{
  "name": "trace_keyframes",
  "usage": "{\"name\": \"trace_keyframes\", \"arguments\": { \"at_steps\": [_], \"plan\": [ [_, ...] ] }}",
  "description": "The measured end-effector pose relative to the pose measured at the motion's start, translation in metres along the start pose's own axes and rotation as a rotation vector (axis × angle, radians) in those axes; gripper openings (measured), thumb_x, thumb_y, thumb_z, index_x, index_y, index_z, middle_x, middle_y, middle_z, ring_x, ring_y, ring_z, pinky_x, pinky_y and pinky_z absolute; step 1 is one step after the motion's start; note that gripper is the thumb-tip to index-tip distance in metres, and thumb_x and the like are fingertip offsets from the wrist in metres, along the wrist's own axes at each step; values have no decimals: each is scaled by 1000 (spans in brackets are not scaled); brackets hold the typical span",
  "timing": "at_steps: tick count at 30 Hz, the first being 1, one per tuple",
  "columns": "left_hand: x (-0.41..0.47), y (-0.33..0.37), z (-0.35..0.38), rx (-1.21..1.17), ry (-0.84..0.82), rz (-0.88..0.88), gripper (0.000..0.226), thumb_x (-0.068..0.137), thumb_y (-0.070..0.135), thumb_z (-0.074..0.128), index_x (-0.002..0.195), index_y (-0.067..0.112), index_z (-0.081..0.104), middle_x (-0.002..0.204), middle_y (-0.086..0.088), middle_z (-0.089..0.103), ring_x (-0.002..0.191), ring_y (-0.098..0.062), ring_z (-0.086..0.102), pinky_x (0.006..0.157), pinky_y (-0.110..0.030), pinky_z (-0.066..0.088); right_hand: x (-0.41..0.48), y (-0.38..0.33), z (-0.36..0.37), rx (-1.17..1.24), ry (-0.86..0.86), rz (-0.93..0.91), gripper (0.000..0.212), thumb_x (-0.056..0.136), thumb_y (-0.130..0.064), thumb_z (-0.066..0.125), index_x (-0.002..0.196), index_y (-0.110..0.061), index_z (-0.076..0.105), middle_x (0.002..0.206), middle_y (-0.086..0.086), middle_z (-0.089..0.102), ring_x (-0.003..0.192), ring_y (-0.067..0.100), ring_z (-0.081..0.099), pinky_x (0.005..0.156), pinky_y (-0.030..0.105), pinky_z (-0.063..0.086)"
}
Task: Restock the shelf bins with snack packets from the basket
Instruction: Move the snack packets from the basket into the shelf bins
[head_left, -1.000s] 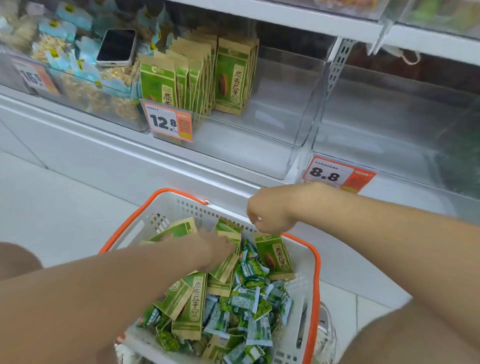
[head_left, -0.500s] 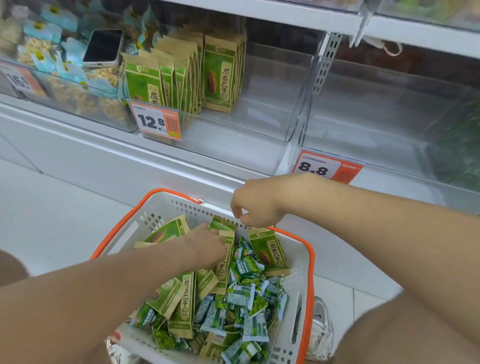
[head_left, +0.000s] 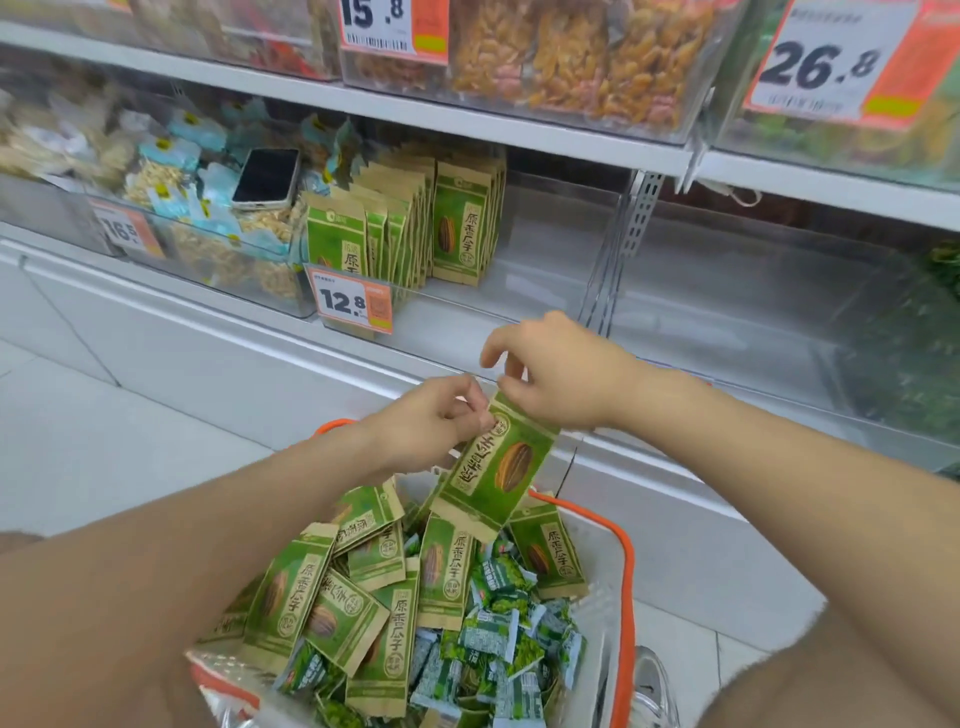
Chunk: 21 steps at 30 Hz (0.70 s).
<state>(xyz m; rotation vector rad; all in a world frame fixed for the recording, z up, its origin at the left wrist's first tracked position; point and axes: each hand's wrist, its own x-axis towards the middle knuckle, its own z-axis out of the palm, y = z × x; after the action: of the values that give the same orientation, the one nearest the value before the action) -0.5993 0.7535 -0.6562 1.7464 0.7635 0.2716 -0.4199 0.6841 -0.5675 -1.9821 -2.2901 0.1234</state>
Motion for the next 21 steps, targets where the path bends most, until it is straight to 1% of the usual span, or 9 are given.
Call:
{"name": "trace_keyframes", "arguments": {
  "at_steps": [2,5,6,8,10,13,15,18,21],
  "plan": [
    [-7,20,-7,-65,37,59,12,107,25,59,98,17,57,73,1,60,74,-19,55,68,-34,46,-2,0,-10,92,126,28,27,93,-35,62,118,-28,70,84,-10,70,76,6,56,85,37,53],
    [-16,50,-17,-138,166,162,13,107,22,58,107,12,66,78,-4,73,73,-17,66,64,-26,50,-7,0,-23,365,120,103,28,92,-49,72,110,-28,73,77,-15,65,71,-3,58,76,30,46],
    [-19,58,-21,-133,208,181,16,107,22,59,108,9,69,80,-5,77,74,-16,70,65,-25,53,-9,0,-26,514,96,138,26,91,-46,75,105,-25,73,77,-10,70,71,1,65,73,32,52],
    [-24,72,-28,-79,274,186,25,106,30,61,105,8,74,88,-10,79,79,-18,74,73,-33,57,-9,0,-29,720,140,216,16,91,-33,79,98,-20,72,79,0,78,75,16,76,73,43,63],
    [-25,78,-37,29,434,164,29,104,41,61,105,14,72,96,-5,77,88,-18,73,81,-39,55,-5,0,-29,774,284,309,13,92,-26,79,91,-18,69,80,4,79,74,19,76,71,42,63],
    [-23,80,-47,21,760,99,35,105,42,58,129,19,52,109,1,62,97,-14,63,87,-38,52,0,-3,-26,883,488,459,16,94,-25,75,89,-17,63,85,10,77,74,20,73,64,35,55],
    [-20,81,-49,-159,750,53,34,107,35,56,131,12,49,112,-7,65,96,-21,67,90,-45,57,3,-8,-19,1045,562,520,16,96,-22,74,92,-15,60,90,13,76,84,28,75,67,40,57],
    [-16,81,-47,-545,565,-4,28,111,23,50,127,2,60,116,-21,74,100,-32,76,82,-44,65,4,-21,-12,1269,494,565,17,96,-14,74,97,-11,57,97,18,75,88,36,76,77,57,63],
    [-18,87,-57,-672,601,22,22,107,15,60,121,0,65,110,-19,77,94,-30,78,67,-38,66,1,-25,-13,1301,197,504,34,93,-6,75,118,-15,54,99,17,78,85,32,78,83,54,63]
  ]
}}
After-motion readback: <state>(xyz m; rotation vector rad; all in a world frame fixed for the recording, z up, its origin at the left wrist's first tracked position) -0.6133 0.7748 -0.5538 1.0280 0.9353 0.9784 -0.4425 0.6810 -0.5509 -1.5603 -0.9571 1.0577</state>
